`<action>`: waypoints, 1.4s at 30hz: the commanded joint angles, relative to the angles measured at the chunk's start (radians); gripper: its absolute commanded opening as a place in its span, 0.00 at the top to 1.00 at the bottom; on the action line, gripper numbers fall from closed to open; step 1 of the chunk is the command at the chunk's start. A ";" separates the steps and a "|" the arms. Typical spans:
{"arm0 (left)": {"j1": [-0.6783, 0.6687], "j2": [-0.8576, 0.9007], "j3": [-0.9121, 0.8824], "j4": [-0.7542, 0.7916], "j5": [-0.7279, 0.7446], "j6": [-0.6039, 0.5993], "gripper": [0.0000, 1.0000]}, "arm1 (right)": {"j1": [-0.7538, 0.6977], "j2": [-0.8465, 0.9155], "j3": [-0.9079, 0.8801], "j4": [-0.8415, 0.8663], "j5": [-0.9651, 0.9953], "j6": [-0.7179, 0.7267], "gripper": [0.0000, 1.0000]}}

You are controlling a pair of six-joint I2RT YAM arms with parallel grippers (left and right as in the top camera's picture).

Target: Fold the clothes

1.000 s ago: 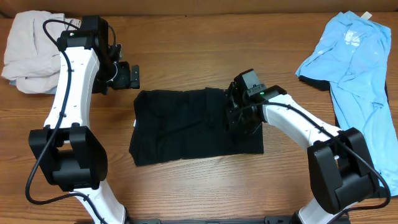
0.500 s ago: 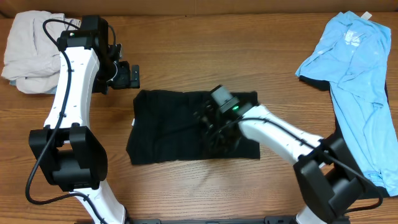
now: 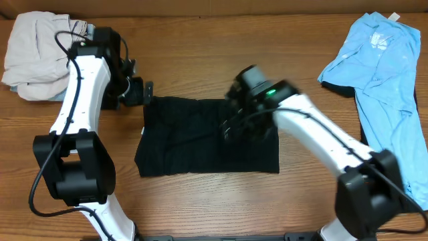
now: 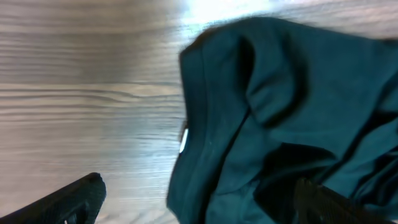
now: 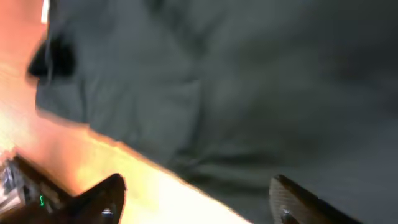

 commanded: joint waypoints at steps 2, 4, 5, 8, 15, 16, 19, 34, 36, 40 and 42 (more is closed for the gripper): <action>-0.026 -0.010 -0.160 0.099 0.151 0.133 0.00 | -0.184 -0.057 0.031 -0.006 0.071 -0.007 0.17; -0.034 -0.010 -0.208 0.148 0.198 0.155 0.00 | -0.255 -0.057 0.031 -0.014 0.058 -0.017 0.17; -0.039 -0.010 -0.227 0.172 0.209 0.155 0.00 | -0.286 -0.057 0.031 -0.019 0.052 -0.025 0.17; -0.048 -0.010 -0.270 0.231 0.208 0.158 0.00 | -0.349 -0.057 0.031 -0.039 0.050 -0.045 0.17; -0.058 -0.010 -0.382 0.341 0.211 0.217 0.00 | -0.385 -0.057 0.031 -0.045 0.054 -0.071 0.14; -0.063 -0.010 -0.394 0.359 0.219 0.224 0.00 | -0.385 -0.057 0.031 -0.039 0.054 -0.070 0.13; -0.083 -0.010 -0.413 0.386 0.267 0.272 0.00 | -0.385 -0.057 0.031 -0.024 0.054 -0.070 0.12; -0.138 -0.010 -0.578 0.495 0.151 0.273 0.41 | -0.385 -0.057 0.031 -0.027 0.054 -0.070 0.12; -0.138 -0.010 -0.587 0.497 0.124 0.244 0.55 | -0.385 -0.057 0.031 -0.029 0.054 -0.070 0.12; -0.133 -0.010 -0.589 0.495 0.019 0.118 0.96 | -0.385 -0.057 0.031 -0.032 0.054 -0.070 0.13; -0.128 -0.010 -0.580 0.483 -0.065 0.061 0.96 | -0.385 -0.057 0.031 -0.036 0.054 -0.070 0.15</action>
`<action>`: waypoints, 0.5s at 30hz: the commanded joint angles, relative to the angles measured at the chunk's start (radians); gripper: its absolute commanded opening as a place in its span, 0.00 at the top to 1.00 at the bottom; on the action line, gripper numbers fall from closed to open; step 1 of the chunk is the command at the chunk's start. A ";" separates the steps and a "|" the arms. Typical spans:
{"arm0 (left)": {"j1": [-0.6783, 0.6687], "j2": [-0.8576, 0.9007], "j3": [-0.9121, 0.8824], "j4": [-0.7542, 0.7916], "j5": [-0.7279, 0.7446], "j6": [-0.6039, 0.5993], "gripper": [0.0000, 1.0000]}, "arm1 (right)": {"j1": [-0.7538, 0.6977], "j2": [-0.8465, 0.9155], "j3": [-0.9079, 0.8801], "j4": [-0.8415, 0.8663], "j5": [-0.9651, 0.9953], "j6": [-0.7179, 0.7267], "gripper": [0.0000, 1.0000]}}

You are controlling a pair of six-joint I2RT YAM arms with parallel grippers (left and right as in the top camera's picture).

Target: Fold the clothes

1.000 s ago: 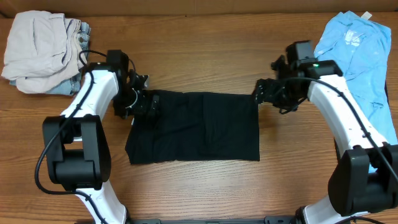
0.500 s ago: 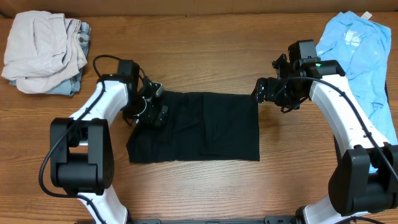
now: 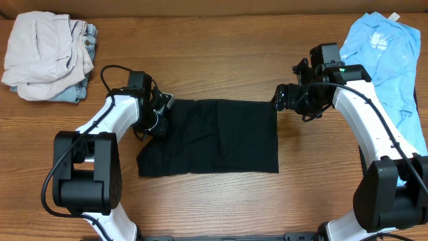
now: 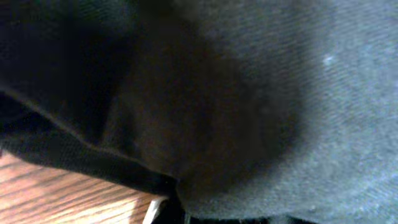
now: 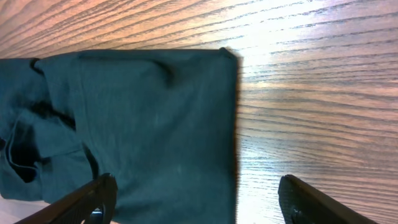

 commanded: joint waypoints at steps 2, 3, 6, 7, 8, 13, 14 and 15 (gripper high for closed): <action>0.008 0.058 -0.022 -0.069 -0.246 -0.184 0.96 | 0.001 -0.029 0.021 -0.007 -0.001 -0.007 0.16; 0.015 0.058 0.001 -0.097 -0.265 -0.200 0.96 | 0.001 -0.029 0.021 -0.008 -0.001 -0.007 0.16; 0.043 0.058 0.090 -0.190 -0.267 -0.206 0.96 | 0.001 -0.029 0.021 -0.009 -0.001 -0.008 0.16; 0.054 0.058 0.128 -0.227 -0.267 -0.206 0.96 | 0.001 -0.029 0.021 -0.009 -0.001 -0.007 0.16; 0.063 0.058 0.167 -0.263 -0.267 -0.205 0.96 | 0.001 -0.029 0.021 -0.011 -0.001 -0.008 0.17; 0.085 0.058 0.370 -0.443 -0.267 -0.155 0.96 | 0.001 -0.029 0.021 -0.021 0.000 -0.008 0.17; 0.084 0.058 0.413 -0.475 -0.266 -0.138 0.96 | 0.001 -0.029 0.021 -0.022 0.000 -0.008 0.17; 0.080 0.058 0.457 -0.509 -0.264 -0.126 0.96 | 0.001 -0.029 0.021 -0.022 0.000 -0.008 0.17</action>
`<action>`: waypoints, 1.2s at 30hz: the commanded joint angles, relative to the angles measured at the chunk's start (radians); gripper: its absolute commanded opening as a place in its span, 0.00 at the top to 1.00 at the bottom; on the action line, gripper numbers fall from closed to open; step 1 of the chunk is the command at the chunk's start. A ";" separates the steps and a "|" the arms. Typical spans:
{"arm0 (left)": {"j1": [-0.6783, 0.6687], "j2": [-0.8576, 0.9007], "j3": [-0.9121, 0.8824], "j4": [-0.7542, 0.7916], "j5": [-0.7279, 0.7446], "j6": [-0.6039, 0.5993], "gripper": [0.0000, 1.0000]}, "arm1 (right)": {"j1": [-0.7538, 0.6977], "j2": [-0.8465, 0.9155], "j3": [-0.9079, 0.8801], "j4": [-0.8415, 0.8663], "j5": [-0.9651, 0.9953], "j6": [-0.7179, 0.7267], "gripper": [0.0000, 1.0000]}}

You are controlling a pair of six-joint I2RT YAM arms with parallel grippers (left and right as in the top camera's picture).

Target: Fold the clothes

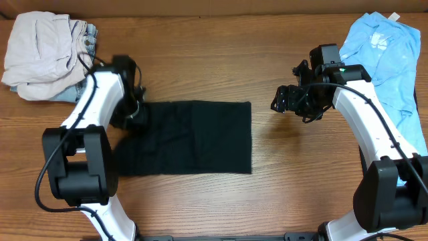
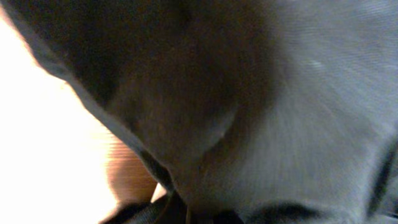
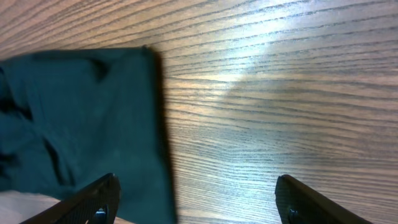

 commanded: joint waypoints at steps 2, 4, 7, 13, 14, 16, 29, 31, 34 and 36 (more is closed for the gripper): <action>-0.019 -0.004 0.223 -0.130 -0.024 0.040 0.96 | 0.000 -0.029 0.021 0.003 0.000 -0.008 0.17; -0.042 -0.004 0.301 -0.198 0.005 0.041 0.96 | 0.000 -0.029 0.021 0.003 0.003 -0.008 0.17; -0.097 -0.004 0.384 -0.271 0.029 0.043 0.96 | 0.000 -0.029 0.021 0.005 0.014 -0.008 0.16; -0.275 -0.003 0.404 -0.299 0.069 0.041 0.96 | -0.006 -0.030 0.022 0.002 0.013 -0.008 0.16; -0.309 -0.003 0.404 -0.295 0.086 0.033 0.96 | -0.011 -0.033 0.023 -0.001 0.006 -0.008 0.17; -0.369 -0.003 0.404 -0.280 0.108 0.012 0.96 | -0.026 -0.045 0.024 -0.007 -0.006 -0.008 0.17; -0.692 0.048 0.391 -0.119 0.153 -0.081 0.42 | -0.165 -0.259 0.024 -0.062 -0.070 -0.008 0.16; -0.716 0.059 0.391 -0.112 0.153 -0.093 0.01 | -0.178 -0.283 0.024 -0.068 -0.069 -0.008 0.15; -0.728 0.068 0.391 -0.097 0.156 -0.138 0.00 | -0.184 -0.303 0.024 -0.071 -0.069 -0.008 0.15; -0.726 0.066 0.394 -0.085 0.157 -0.166 0.00 | -0.184 -0.307 0.024 -0.070 -0.071 -0.008 0.15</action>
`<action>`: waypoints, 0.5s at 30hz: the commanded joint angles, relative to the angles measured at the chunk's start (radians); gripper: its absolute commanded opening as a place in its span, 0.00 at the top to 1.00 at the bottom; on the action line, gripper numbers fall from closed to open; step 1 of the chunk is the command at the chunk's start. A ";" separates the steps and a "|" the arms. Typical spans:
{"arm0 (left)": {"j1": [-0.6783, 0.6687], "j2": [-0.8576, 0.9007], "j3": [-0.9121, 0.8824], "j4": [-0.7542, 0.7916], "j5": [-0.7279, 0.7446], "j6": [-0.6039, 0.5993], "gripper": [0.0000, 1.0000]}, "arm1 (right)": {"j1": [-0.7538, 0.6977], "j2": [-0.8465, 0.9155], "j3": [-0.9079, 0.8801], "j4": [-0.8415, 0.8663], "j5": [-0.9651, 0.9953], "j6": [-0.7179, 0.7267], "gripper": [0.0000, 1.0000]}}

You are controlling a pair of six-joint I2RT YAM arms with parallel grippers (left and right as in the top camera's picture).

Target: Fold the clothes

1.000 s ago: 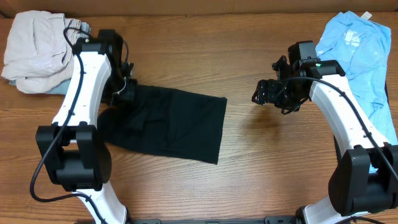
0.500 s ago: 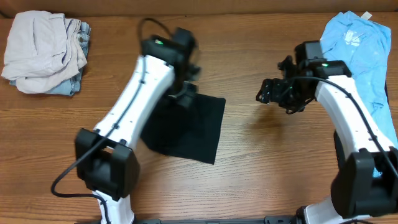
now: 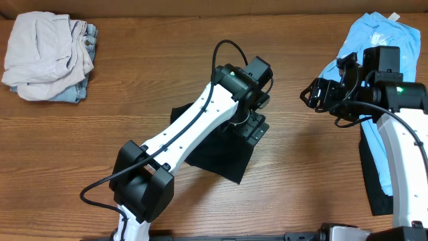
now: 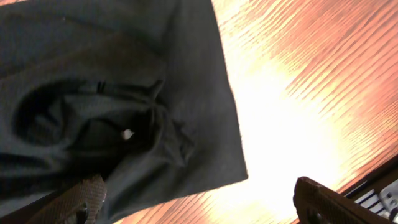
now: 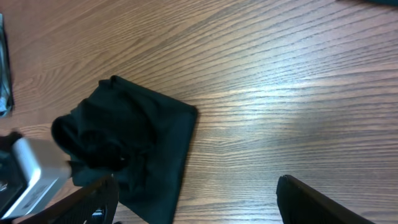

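Note:
A black garment [image 3: 221,157] lies rumpled and skewed mid-table, with one flat corner toward the front. My left gripper [image 3: 251,126] hangs over its right part. In the left wrist view the left gripper [image 4: 199,202] is open above the black garment [image 4: 124,93], nothing between its fingers. My right gripper [image 3: 311,94] hovers to the right over bare wood. The right wrist view shows the right gripper [image 5: 205,199] open, with the black garment [image 5: 143,143] off to its left.
A pile of beige and denim clothes [image 3: 47,47] sits at the back left. A light blue shirt [image 3: 378,47] lies at the back right, with a dark cloth [image 3: 376,177] under its front part. The wooden table [image 3: 167,40] carries it all.
The left gripper was at the garment's left edge, close on the cloth. Now it is open over the garment's right side, and the flat rectangle is a bunched, turned heap. The right gripper has moved right.
The garment lay flat mid-table, left gripper open by its back left corner, right gripper over its middle. Then the left was on the left edge and the right open at the back right corner. Then the garment sat further left. Now it is bunched, both grippers open.

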 commanded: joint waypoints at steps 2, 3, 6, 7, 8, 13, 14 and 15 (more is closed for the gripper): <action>0.022 0.012 0.037 0.005 0.011 -0.077 0.00 | -0.003 -0.019 0.024 0.004 -0.017 -0.008 0.15; 0.035 0.011 0.060 -0.003 0.010 -0.087 0.00 | -0.003 -0.019 0.024 0.005 -0.017 -0.008 0.15; 0.087 0.005 0.157 -0.040 0.008 -0.110 0.00 | -0.003 -0.019 0.024 0.006 -0.017 -0.008 0.15; 0.110 -0.001 0.197 -0.052 0.008 -0.119 0.00 | -0.003 -0.019 0.024 0.009 -0.018 -0.010 0.15; 0.135 -0.005 0.237 -0.065 0.008 -0.131 0.00 | -0.003 -0.019 0.024 0.013 -0.029 -0.023 0.15; 0.286 -0.022 0.412 -0.098 0.009 -0.171 0.00 | 0.069 -0.019 0.024 0.058 -0.089 -0.122 0.16; 0.319 -0.025 0.433 -0.097 0.009 -0.172 0.00 | 0.109 -0.017 0.024 0.071 -0.068 -0.132 0.16; 0.349 -0.026 0.448 -0.096 0.009 -0.172 0.00 | 0.154 -0.015 0.024 0.087 -0.041 -0.135 0.16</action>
